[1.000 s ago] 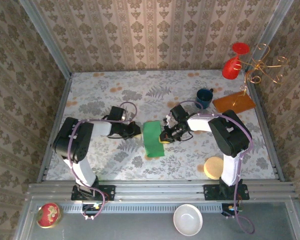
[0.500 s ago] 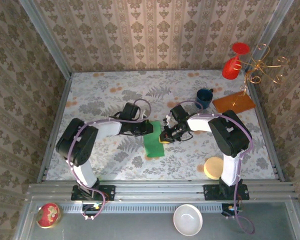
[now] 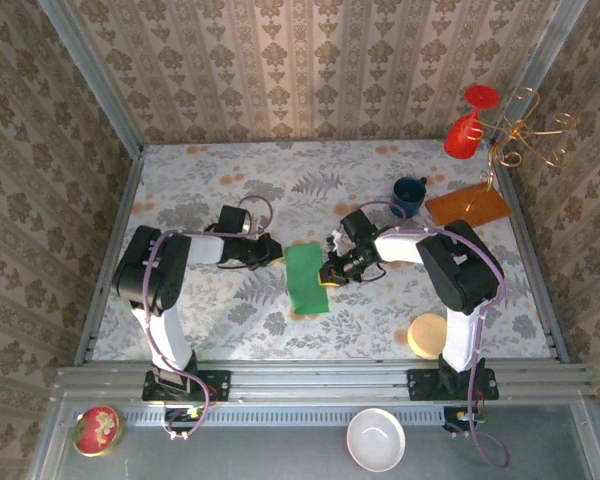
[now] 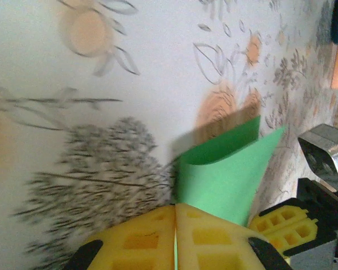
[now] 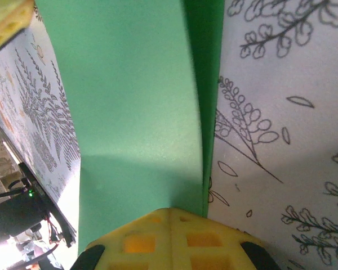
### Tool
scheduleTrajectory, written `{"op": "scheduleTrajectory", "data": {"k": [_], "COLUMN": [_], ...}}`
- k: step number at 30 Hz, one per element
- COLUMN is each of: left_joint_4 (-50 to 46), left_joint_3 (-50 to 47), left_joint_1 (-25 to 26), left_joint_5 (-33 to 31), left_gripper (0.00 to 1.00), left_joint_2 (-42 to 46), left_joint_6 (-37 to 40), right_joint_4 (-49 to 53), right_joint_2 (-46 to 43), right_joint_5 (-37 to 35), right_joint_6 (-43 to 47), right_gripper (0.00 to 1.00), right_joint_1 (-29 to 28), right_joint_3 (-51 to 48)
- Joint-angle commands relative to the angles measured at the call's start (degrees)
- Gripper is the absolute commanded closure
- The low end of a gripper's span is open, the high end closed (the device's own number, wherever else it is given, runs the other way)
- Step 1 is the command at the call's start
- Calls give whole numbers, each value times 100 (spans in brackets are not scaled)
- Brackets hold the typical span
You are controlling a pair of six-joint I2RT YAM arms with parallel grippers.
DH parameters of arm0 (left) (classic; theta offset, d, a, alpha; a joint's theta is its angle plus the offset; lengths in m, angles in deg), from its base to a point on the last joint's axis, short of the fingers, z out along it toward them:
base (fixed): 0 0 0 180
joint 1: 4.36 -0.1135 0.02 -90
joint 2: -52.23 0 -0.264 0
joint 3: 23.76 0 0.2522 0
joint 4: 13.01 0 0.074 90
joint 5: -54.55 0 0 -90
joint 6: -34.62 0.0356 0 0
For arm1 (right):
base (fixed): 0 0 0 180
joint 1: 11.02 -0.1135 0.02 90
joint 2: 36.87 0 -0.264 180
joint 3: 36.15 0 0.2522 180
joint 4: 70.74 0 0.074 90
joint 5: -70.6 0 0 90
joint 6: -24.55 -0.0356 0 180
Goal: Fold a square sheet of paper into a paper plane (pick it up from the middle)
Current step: First fold the square sheet of paper in half at the center of the table.
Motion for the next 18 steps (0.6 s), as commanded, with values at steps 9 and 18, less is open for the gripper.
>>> {"op": "scheduleTrajectory", "data": {"k": [9, 18], "left_joint_4": [35, -143], "left_joint_3": [541, 628], "left_joint_1": [928, 693], "left_joint_5": [-150, -422], "left_gripper": [90, 90], "left_joint_2": [185, -414], "left_joint_6": [-171, -43], "right_joint_4": [1254, 1237], "right_joint_2": [871, 820], "right_joint_5": [-2343, -2395], "right_joint_6": [-185, -189], "right_gripper": [99, 99], "right_joint_1": [197, 197], "right_joint_3": [-610, -690]}}
